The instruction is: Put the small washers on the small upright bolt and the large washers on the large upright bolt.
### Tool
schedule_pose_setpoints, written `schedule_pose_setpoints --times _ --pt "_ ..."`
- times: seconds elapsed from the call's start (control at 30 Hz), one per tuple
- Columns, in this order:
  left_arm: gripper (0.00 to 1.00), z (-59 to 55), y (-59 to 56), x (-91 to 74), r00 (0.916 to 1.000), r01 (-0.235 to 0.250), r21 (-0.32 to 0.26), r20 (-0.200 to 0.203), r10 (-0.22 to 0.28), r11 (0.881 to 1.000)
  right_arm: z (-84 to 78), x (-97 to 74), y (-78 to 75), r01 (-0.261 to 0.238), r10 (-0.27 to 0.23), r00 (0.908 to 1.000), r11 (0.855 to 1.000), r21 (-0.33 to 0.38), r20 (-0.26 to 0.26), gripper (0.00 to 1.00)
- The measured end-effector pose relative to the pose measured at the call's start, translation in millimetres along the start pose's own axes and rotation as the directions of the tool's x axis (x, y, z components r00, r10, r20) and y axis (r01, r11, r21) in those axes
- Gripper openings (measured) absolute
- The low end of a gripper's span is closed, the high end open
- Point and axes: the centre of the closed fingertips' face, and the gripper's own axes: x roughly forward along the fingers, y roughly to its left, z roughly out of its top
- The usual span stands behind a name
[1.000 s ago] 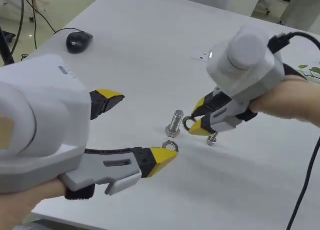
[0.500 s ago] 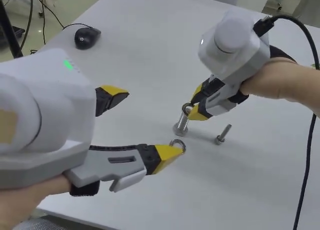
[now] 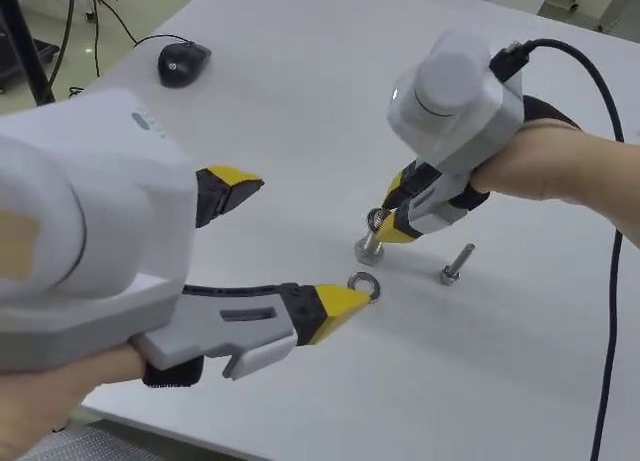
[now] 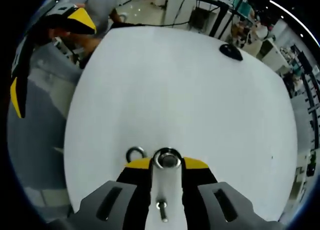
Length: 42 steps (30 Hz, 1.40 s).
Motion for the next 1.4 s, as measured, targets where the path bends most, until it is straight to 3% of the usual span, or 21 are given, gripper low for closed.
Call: schedule_pose_setpoints --times 0.23,0.43,0.6,0.8,1.0,1.2,1.3,1.4 --pt "0.69 0.0 -0.4 0.7 1.0000 0.000 0.000 0.000 0.000 1.000 0.9 -0.2 0.6 -0.009 0.008 0.9997 1.000 -0.024 -0.022 0.22" --pt "0.69 -0.6 -0.9 0.4 1.0000 0.000 -0.004 -0.002 0.000 1.000 3.2 -0.1 -2.9 -0.010 0.000 0.9965 0.992 -0.123 -0.083 0.22" --pt "0.69 -0.1 -2.1 -1.1 1.0000 -0.002 -0.006 0.000 0.002 1.000 1.9 1.0 4.5 -0.055 0.040 0.9923 0.991 -0.125 -0.118 0.22" --pt "0.69 -0.3 -1.7 -2.7 0.9999 -0.010 -0.010 0.002 0.010 1.000 -2.1 14.3 9.6 -0.077 0.056 0.9865 0.988 -0.131 -0.154 0.22" --pt "0.69 -1.2 -1.0 -4.6 0.9999 -0.016 -0.009 0.000 0.016 1.000 -7.9 29.1 8.8 -0.082 0.062 0.9864 0.988 -0.128 -0.152 0.22" --pt "0.69 -3.1 1.1 -5.3 0.9998 -0.017 -0.011 -0.004 0.017 1.000 -13.7 37.6 8.4 -0.095 0.084 0.9894 0.992 -0.086 -0.118 0.23" --pt "0.69 -3.0 1.5 -5.1 0.9999 -0.016 -0.007 -0.005 0.016 1.000 -17.1 33.9 10.3 -0.097 0.085 0.9895 0.990 -0.099 -0.117 0.24" --pt "0.69 -1.6 1.1 -4.5 0.9999 -0.015 -0.004 -0.001 0.015 1.000 -15.9 27.4 9.9 -0.074 0.072 0.9959 0.996 -0.039 -0.055 0.26"
